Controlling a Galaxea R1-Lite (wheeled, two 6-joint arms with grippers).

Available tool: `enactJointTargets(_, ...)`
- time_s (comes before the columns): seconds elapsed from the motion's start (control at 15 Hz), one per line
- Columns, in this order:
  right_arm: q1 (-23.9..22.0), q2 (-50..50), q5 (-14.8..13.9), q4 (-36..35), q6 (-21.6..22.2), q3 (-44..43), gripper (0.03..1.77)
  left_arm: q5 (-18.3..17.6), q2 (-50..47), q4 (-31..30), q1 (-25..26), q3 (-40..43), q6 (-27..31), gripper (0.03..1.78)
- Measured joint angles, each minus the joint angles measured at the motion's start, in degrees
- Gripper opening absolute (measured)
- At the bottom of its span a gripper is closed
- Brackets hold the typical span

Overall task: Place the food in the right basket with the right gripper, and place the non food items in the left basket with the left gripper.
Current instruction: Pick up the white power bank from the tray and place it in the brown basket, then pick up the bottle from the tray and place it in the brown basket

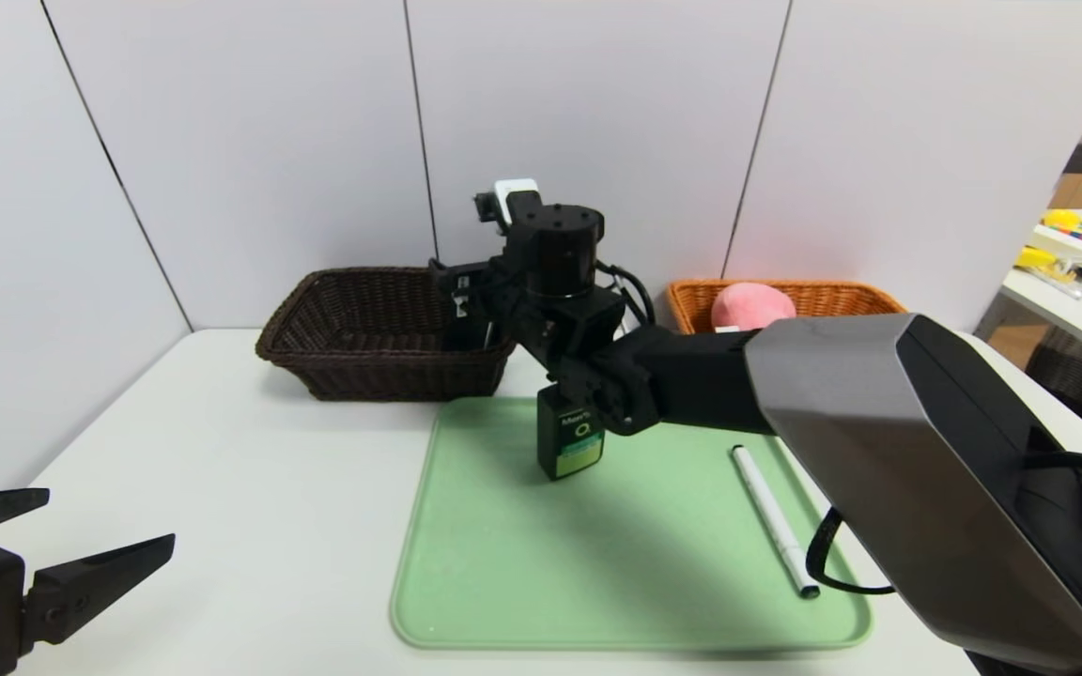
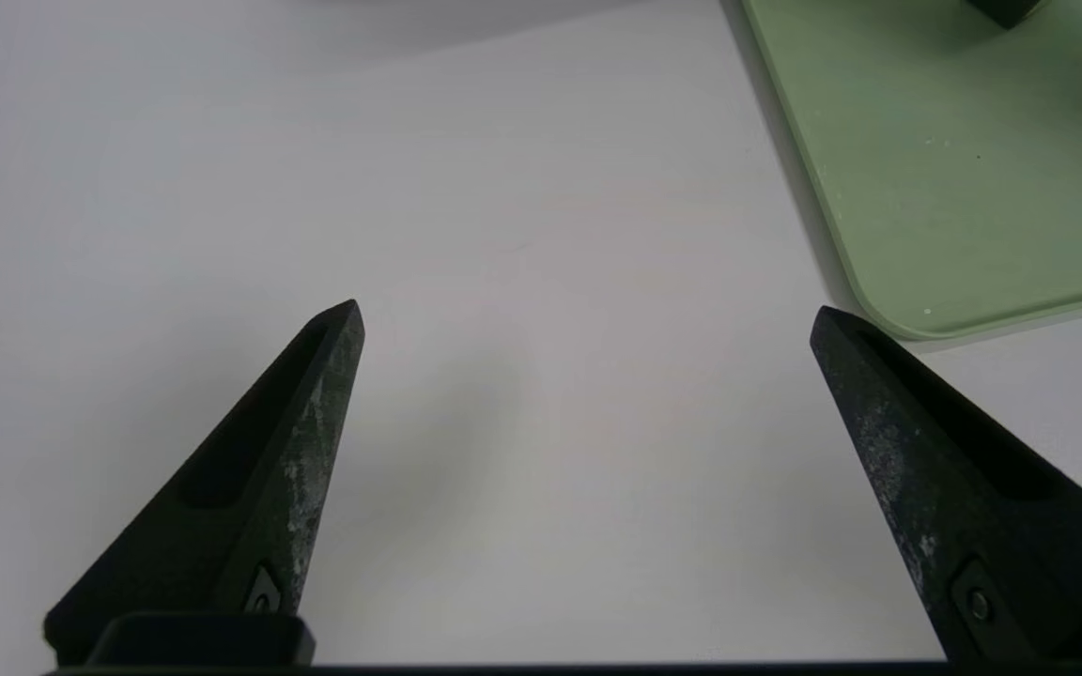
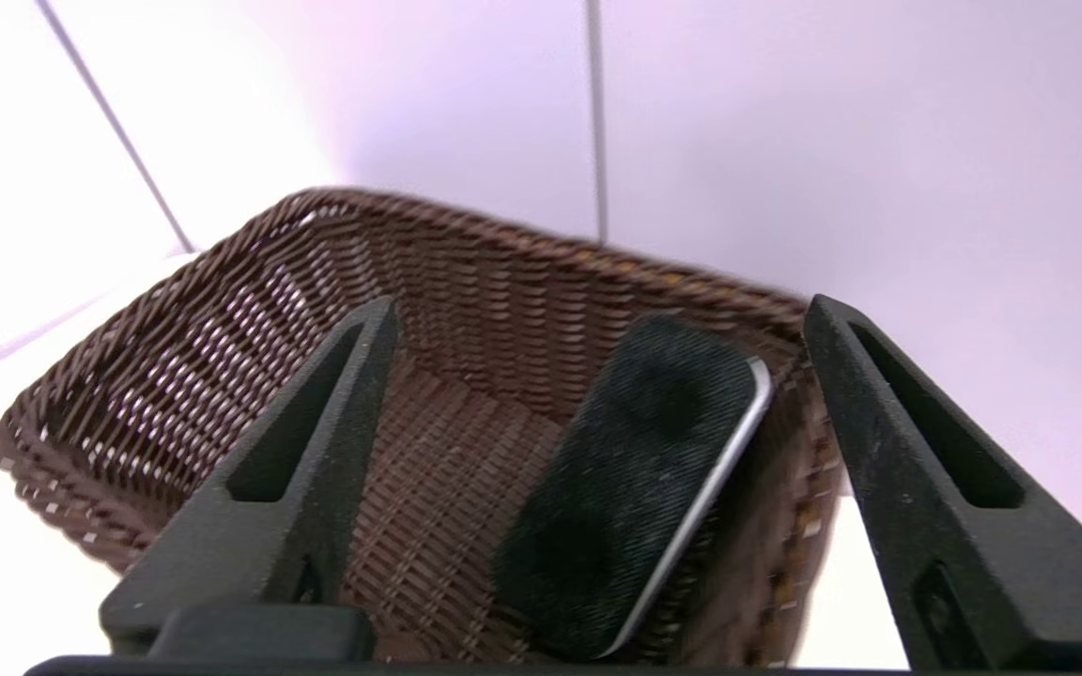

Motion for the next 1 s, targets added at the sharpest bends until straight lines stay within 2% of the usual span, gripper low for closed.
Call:
enactJointTargets(0.2,0.82,-4.21,-1.68,3.58,-0.28,0.05,1.57,-0.20,1.29,-0.09,-0.07,-1.83,0.49,1.69)
enactJointTargets(0.4,1.32,-12.87,-2.95,11.45,-0.74,0.05,1.61,-0.66,4.27,-1.74,-1.79,-4.96,2.21,1.69)
enactJointTargets(0.6,1.56,-24.14,-3.66,25.14,-1.34,0.07,1.65,-1.87,8.44,-5.95,-6.30,-7.06,2.39,1.69)
enactJointTargets(0.8,1.29,-36.07,-4.05,42.61,-1.65,0.07,1.67,-2.89,13.84,-9.68,-12.13,-10.59,2.08,1.69)
enactJointTargets(1.0,-0.94,-45.12,-4.18,55.46,-1.51,0.74,1.68,-8.50,19.30,-20.94,-15.93,-9.74,1.43,1.69)
